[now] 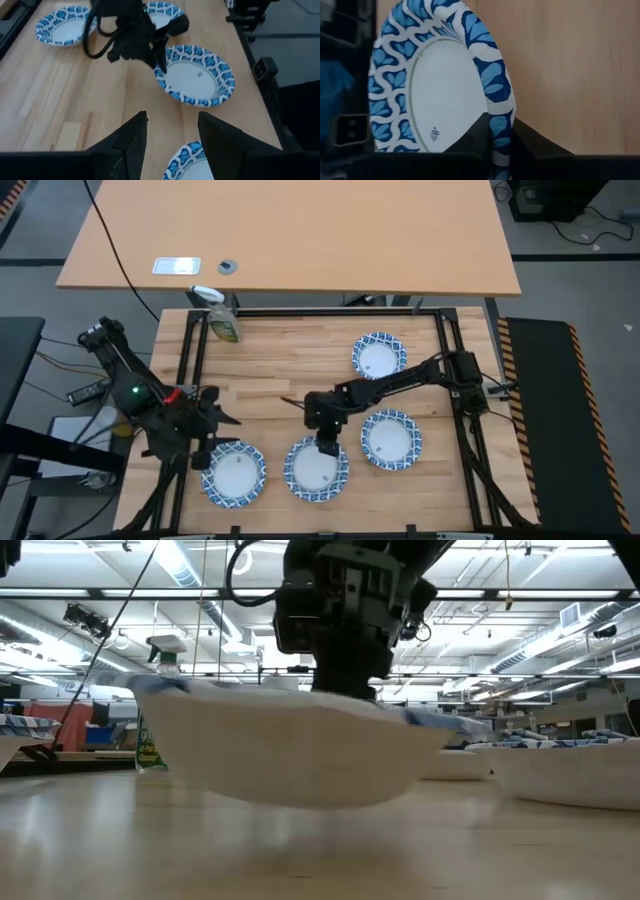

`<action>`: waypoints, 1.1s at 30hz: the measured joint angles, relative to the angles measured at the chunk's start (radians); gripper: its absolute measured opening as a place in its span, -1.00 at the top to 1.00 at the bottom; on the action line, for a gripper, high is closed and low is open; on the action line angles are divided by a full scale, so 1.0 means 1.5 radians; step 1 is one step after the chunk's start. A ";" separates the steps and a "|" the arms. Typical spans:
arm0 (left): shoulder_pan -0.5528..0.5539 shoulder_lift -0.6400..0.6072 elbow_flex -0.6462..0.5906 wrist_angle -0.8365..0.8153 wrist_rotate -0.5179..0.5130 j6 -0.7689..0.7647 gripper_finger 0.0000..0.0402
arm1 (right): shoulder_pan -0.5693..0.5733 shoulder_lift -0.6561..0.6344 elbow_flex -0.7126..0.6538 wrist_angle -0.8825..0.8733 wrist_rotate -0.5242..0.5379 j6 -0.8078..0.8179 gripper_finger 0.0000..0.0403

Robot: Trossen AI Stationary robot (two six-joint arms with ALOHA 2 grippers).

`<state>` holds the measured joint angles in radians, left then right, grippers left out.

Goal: Nest bowls inside each other
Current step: Stack the blue patterned bowl on top of the blue patterned bowl

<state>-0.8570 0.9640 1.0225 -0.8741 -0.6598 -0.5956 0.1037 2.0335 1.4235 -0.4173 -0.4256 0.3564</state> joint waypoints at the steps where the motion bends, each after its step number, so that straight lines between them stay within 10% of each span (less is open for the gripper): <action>1: 0.000 -0.004 0.001 0.001 0.000 0.003 0.10 | -0.005 0.000 0.000 0.006 -0.011 0.006 0.74; 15: 0.002 -0.032 0.016 0.000 -0.071 0.052 0.10 | -0.041 0.004 0.021 0.209 -0.121 0.162 0.74; 33: 0.002 -0.061 0.100 -0.016 -0.154 0.144 0.10 | -0.007 0.321 0.514 0.197 -0.050 0.122 0.75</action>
<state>-0.8539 0.8719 1.1728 -0.8974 -0.8902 -0.3791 0.0925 2.5145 2.1938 -0.1215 -0.5000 0.5392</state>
